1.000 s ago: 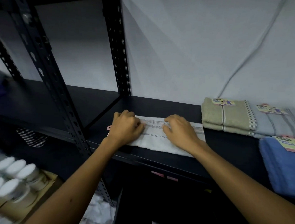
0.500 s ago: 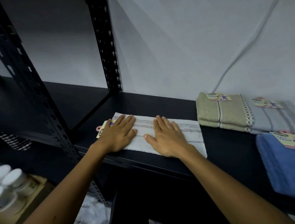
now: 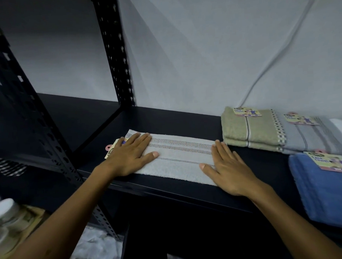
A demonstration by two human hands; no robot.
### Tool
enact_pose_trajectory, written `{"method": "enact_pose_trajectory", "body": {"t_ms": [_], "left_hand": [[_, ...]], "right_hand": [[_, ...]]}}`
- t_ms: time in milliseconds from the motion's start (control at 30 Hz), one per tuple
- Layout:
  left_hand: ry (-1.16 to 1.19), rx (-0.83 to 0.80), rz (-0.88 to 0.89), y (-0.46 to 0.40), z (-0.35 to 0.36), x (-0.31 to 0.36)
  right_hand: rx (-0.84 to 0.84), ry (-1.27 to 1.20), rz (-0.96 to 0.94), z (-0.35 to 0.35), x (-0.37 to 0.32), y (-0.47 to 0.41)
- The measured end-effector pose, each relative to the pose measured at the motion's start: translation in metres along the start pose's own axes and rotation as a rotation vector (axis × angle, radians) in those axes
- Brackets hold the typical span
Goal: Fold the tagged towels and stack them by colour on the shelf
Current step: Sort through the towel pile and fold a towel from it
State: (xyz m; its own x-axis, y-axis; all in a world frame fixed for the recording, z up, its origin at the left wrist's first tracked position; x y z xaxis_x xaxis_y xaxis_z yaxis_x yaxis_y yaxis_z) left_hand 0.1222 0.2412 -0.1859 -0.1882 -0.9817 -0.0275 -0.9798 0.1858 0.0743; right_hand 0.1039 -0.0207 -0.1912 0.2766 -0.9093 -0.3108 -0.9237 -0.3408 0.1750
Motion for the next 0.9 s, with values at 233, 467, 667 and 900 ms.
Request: {"method": "enact_pose_trajectory", "body": {"t_ms": [233, 467, 667, 900], "left_hand": [[0.027, 0.08, 0.043, -0.016, -0.02, -0.015], [-0.099, 0.391, -0.294, -0.017, -0.062, -0.021], [0.095, 0.365, -0.264, -0.017, -0.044, -0.015], [-0.133, 0.337, -0.121, -0.042, -0.063, 0.004]], "right_hand": [[0.177, 0.064, -0.052, -0.016, -0.028, 0.042], [0.452, 0.08, -0.329, -0.014, -0.101, 0.081], [0.479, -0.197, -0.282, -0.026, -0.101, 0.066], [0.373, -0.163, -0.029, -0.018, -0.074, 0.043]]}}
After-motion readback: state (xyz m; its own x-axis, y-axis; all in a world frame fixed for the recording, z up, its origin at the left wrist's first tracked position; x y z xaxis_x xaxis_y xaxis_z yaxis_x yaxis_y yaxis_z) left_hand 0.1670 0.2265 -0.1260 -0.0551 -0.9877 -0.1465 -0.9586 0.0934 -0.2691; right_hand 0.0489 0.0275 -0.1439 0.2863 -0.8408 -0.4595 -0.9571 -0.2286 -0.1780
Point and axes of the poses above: each hand's wrist, its own y-axis away from the middle knuckle, its own z-axis out of the palm, x = y × z, the point moved 10 cm from there along -y, towards the middle knuckle, and after that the axes turned 8 degrees about -y, right-handed, at the moved point
